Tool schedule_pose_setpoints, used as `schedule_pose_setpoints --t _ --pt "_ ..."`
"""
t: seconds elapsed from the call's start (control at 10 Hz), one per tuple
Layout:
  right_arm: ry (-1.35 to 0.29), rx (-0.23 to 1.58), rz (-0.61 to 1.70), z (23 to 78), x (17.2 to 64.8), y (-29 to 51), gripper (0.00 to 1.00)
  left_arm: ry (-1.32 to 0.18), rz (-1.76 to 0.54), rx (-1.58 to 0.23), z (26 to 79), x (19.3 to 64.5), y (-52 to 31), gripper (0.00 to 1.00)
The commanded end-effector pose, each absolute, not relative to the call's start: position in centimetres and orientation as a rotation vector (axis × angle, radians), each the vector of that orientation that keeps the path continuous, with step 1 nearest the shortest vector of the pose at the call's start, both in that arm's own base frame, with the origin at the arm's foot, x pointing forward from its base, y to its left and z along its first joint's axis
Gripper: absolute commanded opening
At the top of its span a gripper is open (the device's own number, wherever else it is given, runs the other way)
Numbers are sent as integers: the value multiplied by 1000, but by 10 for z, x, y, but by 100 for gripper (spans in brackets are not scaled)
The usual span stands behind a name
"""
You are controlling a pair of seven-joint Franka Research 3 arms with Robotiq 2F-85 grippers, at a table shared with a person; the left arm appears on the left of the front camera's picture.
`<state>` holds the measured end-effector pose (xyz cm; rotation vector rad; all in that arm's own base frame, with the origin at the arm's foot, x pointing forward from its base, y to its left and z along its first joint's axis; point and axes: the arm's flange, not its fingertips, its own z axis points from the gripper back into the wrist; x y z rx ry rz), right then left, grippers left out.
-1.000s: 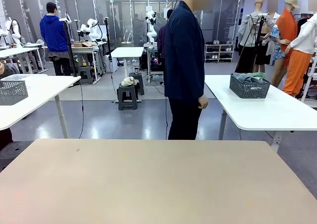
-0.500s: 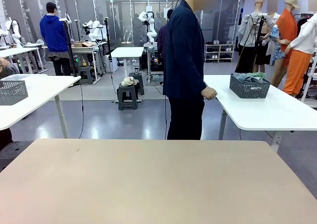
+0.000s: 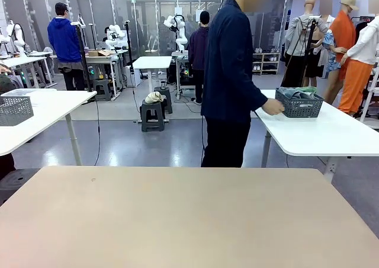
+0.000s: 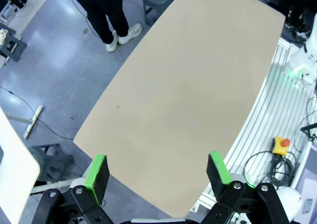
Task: Fold the towels and place them in the basket.
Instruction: When a person lays out a Towel with hook on the table, fold it in half twice.
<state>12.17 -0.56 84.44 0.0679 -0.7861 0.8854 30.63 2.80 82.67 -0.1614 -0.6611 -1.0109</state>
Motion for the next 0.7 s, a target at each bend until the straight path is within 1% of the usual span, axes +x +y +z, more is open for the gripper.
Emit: schedule_pose_setpoints --t 0.0,0.6 --pt "-797 71 890 846 117 -7 100 -667 -1025 -170 827 305 26 100" --pt "-797 71 890 846 117 -7 100 -667 -1025 -170 827 305 26 100"
